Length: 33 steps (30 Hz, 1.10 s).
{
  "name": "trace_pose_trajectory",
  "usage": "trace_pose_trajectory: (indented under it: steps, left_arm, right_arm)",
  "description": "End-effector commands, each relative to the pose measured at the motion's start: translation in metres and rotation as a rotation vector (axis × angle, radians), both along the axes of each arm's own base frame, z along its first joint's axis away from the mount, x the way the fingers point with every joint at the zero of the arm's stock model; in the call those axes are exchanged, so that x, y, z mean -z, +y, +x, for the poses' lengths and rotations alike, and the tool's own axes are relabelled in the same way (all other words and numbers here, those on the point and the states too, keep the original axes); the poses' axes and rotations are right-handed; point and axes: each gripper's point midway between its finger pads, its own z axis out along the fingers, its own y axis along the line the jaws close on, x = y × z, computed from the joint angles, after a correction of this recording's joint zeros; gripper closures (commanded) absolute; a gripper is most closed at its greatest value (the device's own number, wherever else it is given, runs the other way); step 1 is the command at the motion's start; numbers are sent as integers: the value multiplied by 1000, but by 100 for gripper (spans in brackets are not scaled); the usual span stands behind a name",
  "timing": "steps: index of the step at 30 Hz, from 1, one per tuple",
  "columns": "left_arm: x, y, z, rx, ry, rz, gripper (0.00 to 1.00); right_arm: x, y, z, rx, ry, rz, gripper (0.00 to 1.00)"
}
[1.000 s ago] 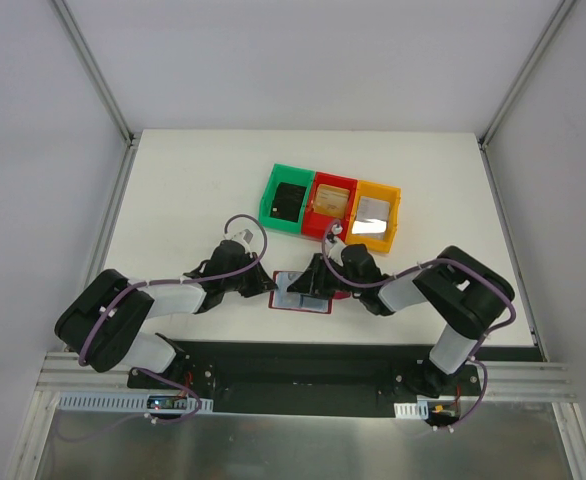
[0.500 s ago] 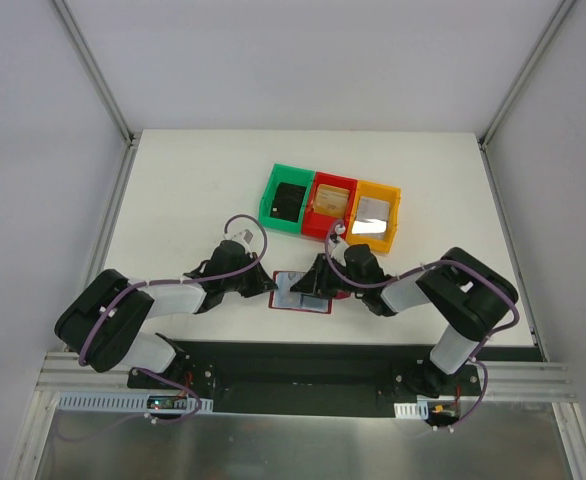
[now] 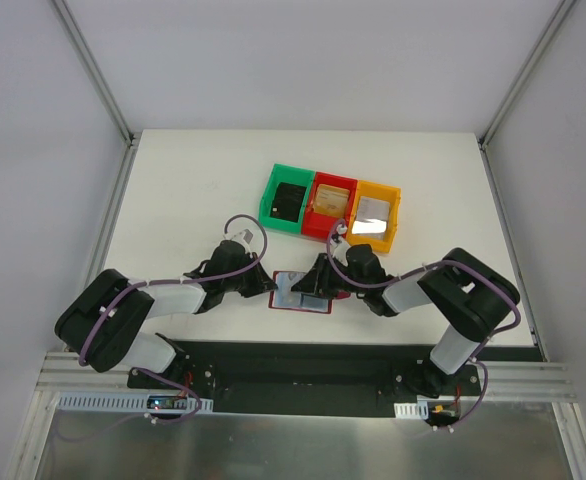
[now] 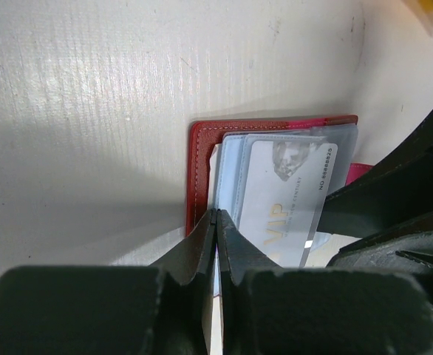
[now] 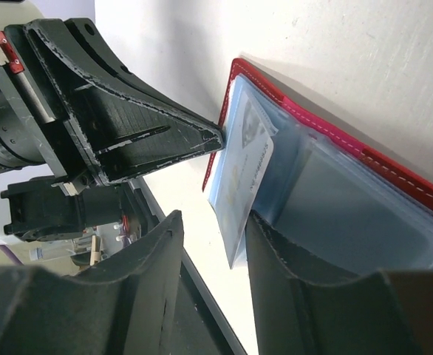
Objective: Take the credit cards out of the card holder
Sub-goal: Remove the credit card from the card holder.
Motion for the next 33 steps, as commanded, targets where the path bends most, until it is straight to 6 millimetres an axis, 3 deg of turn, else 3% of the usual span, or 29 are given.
trace_pose_trajectory:
  steps: [1,18,33]
  left_arm:
    - [15,5,-14,22,44,37,100]
    - [13,-18,-19,79,64,-21,100]
    - [14,-20,-21,78,64,-17,100]
  right_arm:
    - [-29,9,7,-15,-67,93,58]
    - [-35,20,12,-28,-53,129,53]
    - [-33,23,11,-35,-30,141,54]
